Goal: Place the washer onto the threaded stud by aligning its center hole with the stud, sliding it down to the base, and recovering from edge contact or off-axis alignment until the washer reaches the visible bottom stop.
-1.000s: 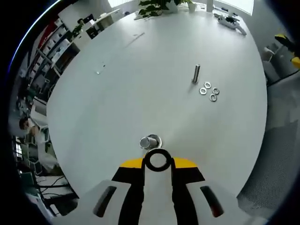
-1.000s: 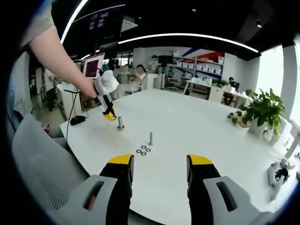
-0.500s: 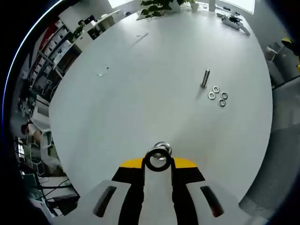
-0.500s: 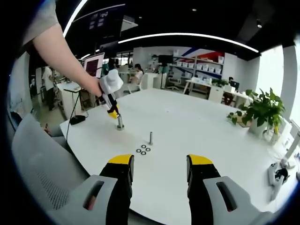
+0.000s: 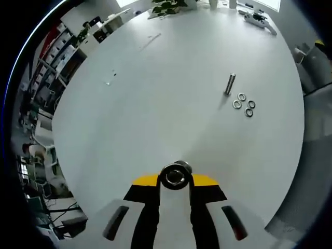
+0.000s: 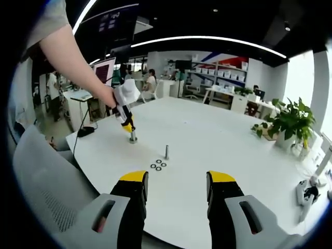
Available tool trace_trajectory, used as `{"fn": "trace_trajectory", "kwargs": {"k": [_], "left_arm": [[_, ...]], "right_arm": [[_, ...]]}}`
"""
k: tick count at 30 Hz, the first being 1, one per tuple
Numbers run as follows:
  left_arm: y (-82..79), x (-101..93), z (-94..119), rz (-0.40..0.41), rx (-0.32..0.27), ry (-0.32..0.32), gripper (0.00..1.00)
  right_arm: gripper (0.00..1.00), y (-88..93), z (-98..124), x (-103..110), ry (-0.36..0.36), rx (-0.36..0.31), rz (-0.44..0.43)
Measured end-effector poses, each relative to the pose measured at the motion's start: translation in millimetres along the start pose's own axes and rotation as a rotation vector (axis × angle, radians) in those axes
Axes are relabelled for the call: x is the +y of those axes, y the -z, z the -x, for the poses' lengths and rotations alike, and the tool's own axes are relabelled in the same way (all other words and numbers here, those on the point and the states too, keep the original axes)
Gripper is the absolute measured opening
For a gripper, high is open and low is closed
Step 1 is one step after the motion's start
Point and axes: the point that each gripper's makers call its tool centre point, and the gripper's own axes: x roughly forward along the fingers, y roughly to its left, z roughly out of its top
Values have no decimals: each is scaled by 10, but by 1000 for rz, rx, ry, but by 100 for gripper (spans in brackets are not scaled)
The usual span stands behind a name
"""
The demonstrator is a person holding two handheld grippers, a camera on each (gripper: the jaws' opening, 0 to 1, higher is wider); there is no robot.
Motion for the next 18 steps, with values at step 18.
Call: {"fn": "trace_trajectory", "kwargs": {"k": [18], "left_arm": [[9,9,-63,-6,32,-6,20]], "right_arm": [[47,3,-1,6,-4,0,0]]}}
